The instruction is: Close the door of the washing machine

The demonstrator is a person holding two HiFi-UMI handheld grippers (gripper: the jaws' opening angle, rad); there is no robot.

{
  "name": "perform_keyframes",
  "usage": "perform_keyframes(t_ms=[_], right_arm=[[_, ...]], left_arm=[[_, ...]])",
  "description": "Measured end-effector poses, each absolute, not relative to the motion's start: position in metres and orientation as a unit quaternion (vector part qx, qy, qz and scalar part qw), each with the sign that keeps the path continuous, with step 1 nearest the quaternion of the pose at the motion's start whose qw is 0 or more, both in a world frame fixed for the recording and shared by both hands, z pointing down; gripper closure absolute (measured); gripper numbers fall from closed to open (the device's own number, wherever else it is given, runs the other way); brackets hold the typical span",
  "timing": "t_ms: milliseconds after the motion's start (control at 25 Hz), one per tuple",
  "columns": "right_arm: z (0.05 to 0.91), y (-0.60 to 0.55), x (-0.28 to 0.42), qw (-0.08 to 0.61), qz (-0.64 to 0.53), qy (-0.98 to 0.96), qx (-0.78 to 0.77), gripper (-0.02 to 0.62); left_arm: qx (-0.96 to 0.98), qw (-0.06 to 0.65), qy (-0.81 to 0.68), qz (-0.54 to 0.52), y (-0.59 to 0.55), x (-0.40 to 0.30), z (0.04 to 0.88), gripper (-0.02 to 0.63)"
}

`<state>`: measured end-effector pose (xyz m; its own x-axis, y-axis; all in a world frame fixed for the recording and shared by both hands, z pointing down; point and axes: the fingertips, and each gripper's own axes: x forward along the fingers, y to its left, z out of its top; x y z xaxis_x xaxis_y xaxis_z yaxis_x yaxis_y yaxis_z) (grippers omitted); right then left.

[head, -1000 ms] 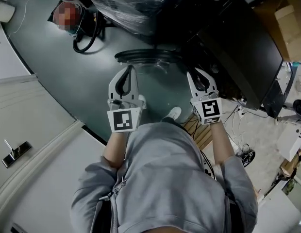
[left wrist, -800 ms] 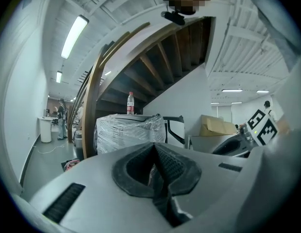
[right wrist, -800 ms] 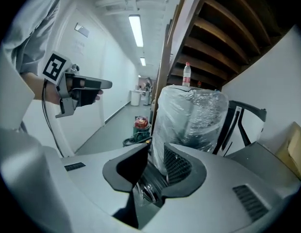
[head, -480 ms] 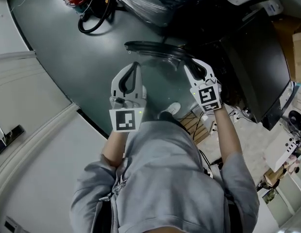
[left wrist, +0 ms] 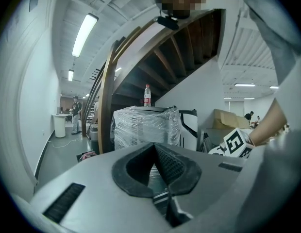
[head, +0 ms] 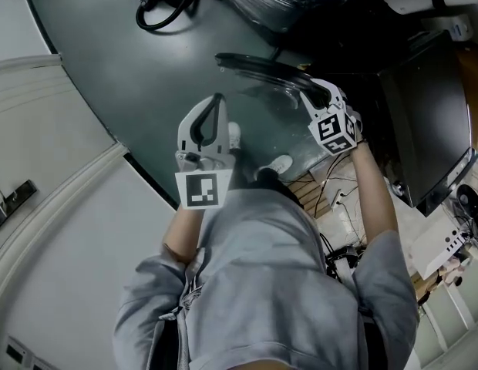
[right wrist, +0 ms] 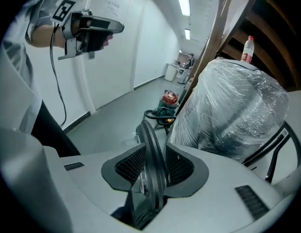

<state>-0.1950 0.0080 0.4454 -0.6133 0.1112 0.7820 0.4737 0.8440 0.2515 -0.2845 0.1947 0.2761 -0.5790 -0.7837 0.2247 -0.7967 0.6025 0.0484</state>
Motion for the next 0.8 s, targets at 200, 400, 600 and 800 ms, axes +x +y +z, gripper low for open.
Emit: perform_keyframes(t_ms=[200,400,600,800], right_arm=[[0.485,0.003,-0.205,0.447,-0.258,-0.831,-0.207,0.491],[0.518,0.003,-0.212,0.483,-0.280,-0.797,-0.231,0.479],[0.544,-0.006,-0.219,0.515,-0.296,-0.767,-0.242,0.477],[0.565,-0.013,-0.219,0.550,-0.301,-0.737,-0.253,0.477]], left_arm=[[0.429,0.123,-0.894,0.034,0.209,-0.294,0.286,0.607],[0.422,0.131,-0.896,0.037,0.222,-0.300,0.293,0.607],[0.417,0.138,-0.897,0.038,0.229,-0.304,0.300,0.607],[0.420,0.142,-0.895,0.041,0.232,-0.305,0.305,0.607]])
